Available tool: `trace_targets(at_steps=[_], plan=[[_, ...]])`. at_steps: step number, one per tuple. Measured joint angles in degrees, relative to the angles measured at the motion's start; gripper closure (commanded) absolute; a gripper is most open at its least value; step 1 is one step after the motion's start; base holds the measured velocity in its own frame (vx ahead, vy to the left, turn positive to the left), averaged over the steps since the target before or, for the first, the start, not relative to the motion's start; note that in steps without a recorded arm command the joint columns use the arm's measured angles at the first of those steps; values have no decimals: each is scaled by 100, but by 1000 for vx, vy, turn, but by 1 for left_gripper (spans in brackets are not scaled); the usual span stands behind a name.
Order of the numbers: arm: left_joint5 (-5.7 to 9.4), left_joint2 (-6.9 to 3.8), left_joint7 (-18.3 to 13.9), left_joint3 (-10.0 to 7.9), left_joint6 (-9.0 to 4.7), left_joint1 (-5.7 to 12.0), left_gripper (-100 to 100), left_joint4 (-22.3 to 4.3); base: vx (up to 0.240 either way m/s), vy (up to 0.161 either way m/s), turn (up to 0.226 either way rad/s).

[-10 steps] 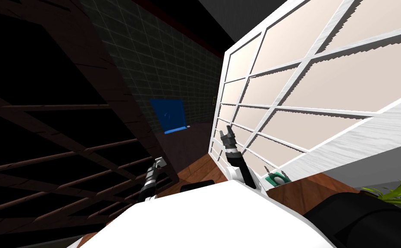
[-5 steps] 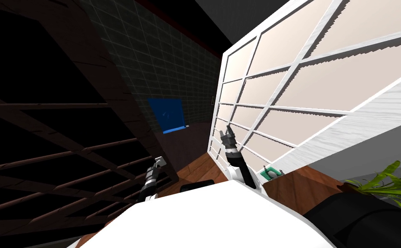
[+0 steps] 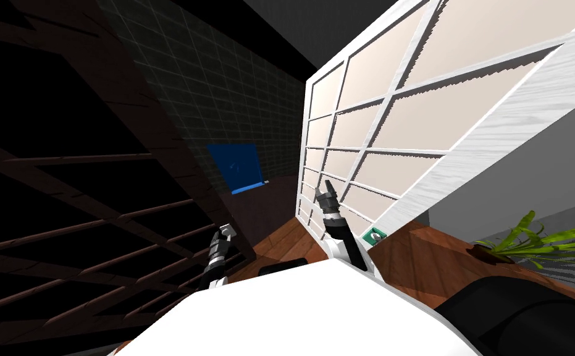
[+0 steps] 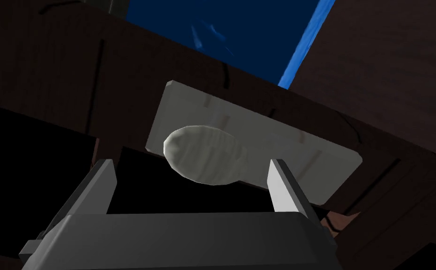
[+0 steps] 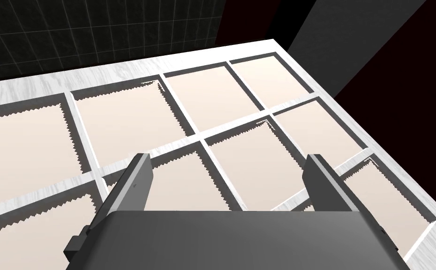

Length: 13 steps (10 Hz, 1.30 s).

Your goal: Pull the door open

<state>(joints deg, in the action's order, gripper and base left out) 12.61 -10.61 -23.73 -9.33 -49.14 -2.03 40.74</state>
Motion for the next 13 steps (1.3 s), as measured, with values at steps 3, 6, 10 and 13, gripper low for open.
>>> trace_targets(at_steps=[3, 6, 10, 13], plan=[[220, 29, -455, 89, 23, 6, -100, 55, -69, 8, -53], [400, 46, -876, 160, 26, 34, -100, 62, -48, 3, -41], [666, 82, -1474, 267, 31, 68, -100, 86, -51, 7, -34], [805, 100, -1868, 325, 44, 73, -100, 118, -37, 7, -31]])
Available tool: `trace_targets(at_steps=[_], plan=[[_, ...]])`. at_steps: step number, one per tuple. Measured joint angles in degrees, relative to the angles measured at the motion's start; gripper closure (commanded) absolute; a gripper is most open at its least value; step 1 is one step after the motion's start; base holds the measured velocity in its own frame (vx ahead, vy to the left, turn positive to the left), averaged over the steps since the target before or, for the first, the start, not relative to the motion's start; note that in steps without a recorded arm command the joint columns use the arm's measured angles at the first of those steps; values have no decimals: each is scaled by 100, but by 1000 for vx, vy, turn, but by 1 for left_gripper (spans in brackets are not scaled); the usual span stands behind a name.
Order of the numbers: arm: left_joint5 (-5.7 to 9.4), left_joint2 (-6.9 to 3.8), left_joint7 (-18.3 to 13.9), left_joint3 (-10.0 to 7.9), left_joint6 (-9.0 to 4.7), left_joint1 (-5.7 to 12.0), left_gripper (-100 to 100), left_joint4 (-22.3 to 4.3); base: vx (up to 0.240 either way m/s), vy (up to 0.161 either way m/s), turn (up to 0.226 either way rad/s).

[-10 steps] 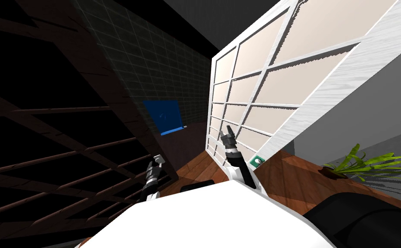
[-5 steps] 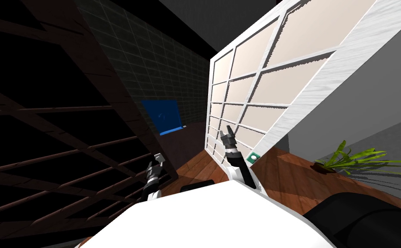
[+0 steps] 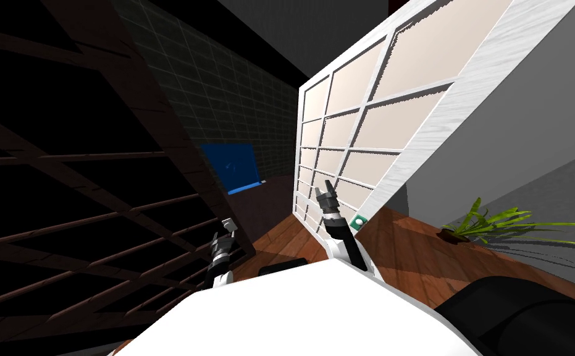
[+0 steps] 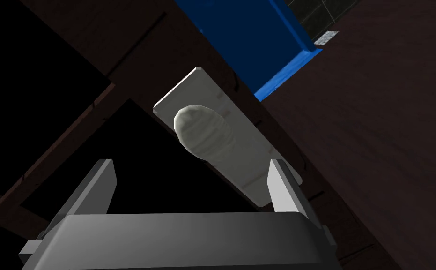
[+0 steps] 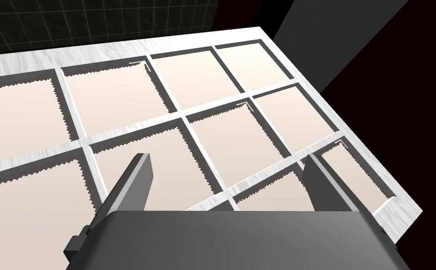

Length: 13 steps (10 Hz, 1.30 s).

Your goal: Pull the door open

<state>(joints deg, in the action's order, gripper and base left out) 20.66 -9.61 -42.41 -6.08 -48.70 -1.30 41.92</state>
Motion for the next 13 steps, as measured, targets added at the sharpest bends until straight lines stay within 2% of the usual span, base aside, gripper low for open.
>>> trace_targets(at_steps=[7, 13], plan=[[436, 58, -1017, 180, 26, 42, -100, 66, -49, 8, -37], [745, 104, -1830, 313, 29, 69, -100, 99, -44, 7, -33]])
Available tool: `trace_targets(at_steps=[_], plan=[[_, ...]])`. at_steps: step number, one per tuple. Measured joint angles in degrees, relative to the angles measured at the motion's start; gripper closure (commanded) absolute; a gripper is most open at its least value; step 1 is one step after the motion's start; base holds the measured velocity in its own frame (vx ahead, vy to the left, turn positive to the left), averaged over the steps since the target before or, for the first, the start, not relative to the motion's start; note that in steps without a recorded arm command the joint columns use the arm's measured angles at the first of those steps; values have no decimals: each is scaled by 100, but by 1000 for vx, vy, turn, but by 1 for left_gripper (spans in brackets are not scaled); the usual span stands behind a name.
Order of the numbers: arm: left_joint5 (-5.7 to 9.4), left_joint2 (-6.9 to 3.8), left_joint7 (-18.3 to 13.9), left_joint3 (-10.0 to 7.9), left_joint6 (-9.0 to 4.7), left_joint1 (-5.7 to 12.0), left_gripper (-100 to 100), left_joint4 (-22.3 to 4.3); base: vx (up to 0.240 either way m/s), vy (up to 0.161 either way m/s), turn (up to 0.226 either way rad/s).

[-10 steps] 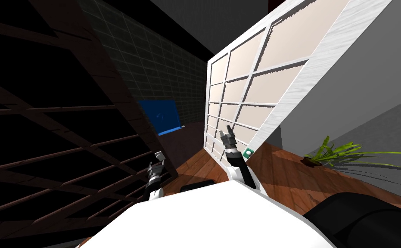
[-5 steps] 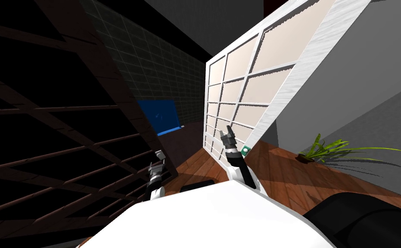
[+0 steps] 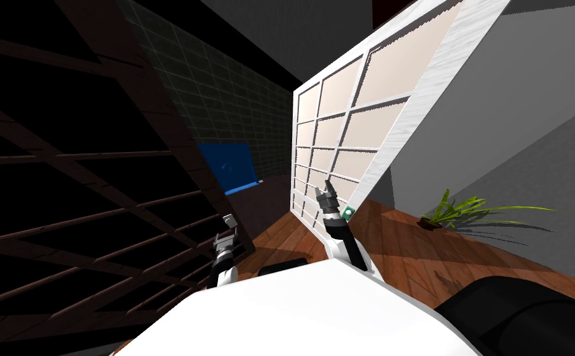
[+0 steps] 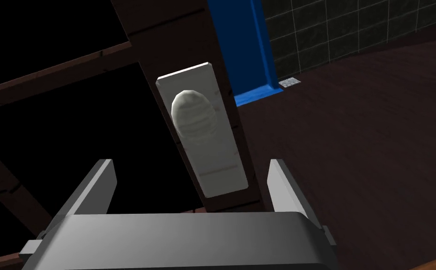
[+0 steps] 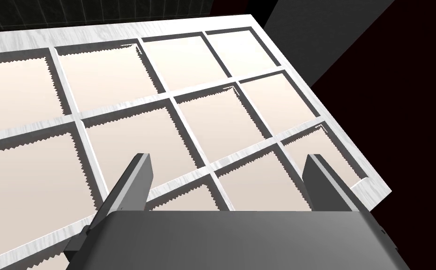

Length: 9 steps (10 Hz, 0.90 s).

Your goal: Pull the door open

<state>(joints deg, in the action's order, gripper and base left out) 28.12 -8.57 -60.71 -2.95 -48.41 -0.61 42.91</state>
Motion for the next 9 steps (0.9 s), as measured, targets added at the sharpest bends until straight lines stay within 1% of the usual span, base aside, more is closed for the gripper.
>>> trace_targets(at_steps=[5, 9], plan=[[340, 51, -765, 144, 11, 37, -100, 38, -71, 9, -43], [578, 82, -1243, 246, 20, 66, -100, 60, -73, 8, -28]])
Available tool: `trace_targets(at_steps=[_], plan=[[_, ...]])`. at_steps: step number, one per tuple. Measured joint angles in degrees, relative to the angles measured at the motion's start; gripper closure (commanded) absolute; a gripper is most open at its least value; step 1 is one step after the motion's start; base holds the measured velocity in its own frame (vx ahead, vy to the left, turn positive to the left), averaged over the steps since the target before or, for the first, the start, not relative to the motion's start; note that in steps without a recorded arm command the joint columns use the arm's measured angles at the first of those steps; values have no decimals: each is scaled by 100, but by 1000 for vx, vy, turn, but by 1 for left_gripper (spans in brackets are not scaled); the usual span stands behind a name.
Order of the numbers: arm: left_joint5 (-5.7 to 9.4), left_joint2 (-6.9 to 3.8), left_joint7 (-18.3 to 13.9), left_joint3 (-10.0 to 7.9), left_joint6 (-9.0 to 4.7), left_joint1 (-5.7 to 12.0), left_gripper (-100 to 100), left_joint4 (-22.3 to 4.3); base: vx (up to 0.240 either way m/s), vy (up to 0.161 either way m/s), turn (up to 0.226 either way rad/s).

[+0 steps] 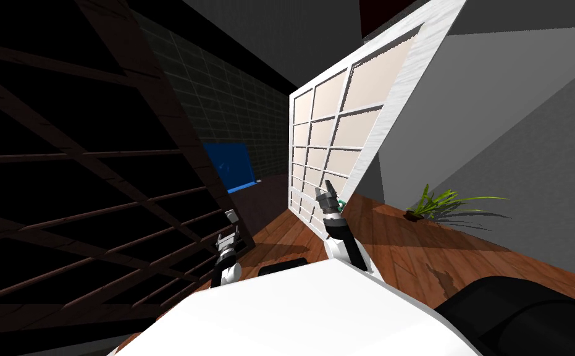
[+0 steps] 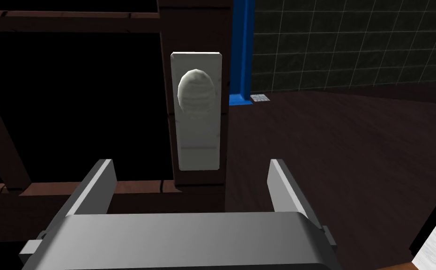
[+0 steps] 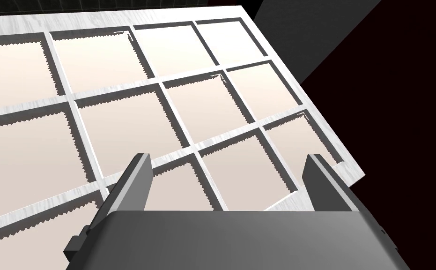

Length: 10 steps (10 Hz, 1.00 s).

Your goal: Pull the door open

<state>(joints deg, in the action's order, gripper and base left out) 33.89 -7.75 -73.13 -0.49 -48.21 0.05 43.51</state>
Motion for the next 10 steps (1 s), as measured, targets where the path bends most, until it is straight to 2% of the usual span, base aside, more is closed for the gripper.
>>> trace_targets(at_steps=[1, 4, 5, 6, 7, 10], plan=[[6, 1, -23, 3, 0, 0, -100, 0, 136, -6, -63], [35, -221, -268, -13, -54, -99, -100, -82, 190, -1, -66], [43, -343, -430, -10, -146, -21, -100, -321, 141, 11, -22], [55, -384, -489, -21, -143, -80, -100, -256, 159, 33, -78], [78, -489, -542, -41, -69, -263, -100, -49, 181, 38, -64], [110, -750, -853, -56, -152, -275, -100, -274, 141, -1, -45]])
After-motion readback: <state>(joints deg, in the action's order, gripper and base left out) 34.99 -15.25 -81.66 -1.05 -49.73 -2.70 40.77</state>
